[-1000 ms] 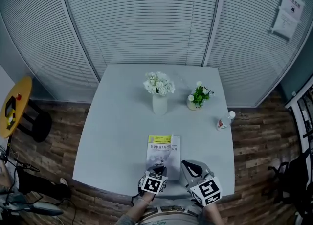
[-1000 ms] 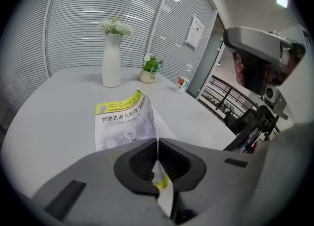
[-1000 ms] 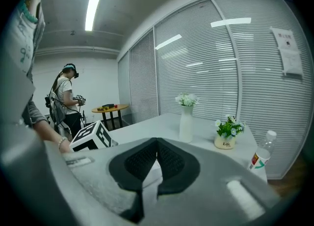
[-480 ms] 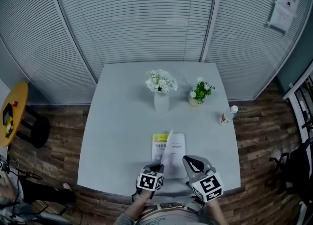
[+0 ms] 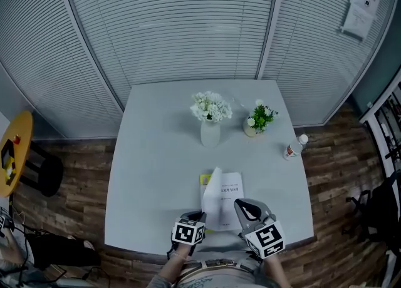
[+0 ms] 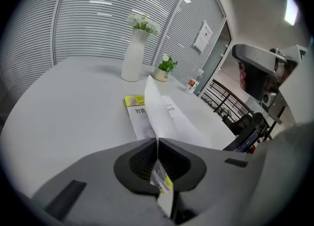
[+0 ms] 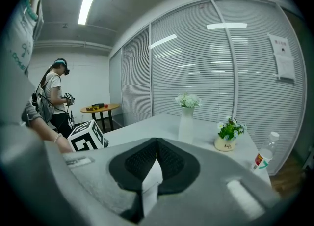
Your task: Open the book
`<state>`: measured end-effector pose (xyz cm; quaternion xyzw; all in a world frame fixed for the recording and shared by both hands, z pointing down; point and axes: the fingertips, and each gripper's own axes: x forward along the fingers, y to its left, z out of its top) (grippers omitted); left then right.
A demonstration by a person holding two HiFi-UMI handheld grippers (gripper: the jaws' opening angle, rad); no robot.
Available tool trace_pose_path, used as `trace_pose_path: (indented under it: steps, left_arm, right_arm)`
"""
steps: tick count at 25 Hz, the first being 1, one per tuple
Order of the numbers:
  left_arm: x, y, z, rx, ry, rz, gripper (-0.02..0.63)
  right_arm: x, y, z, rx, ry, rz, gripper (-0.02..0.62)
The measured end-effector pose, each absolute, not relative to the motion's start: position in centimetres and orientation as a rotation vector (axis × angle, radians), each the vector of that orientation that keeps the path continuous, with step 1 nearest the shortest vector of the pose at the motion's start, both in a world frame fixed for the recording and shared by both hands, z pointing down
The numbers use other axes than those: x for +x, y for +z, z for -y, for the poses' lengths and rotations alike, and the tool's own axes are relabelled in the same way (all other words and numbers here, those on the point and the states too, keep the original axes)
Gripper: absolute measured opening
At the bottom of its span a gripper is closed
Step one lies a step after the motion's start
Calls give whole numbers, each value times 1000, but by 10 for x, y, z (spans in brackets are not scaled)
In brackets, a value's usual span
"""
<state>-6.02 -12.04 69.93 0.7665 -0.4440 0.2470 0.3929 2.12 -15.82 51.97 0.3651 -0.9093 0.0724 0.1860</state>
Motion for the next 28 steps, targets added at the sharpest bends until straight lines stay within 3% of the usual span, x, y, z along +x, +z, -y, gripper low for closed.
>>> trace_pose_path:
  steps: [17,28]
  left_arm:
    - [-102,718,111,1939,668,1066,13]
    - [-167,733,96,1879,664,1118,14]
  right_arm:
    - [-29,522,141,1004,113,2545,3]
    - [-70,532,126,1009,77,2538,3]
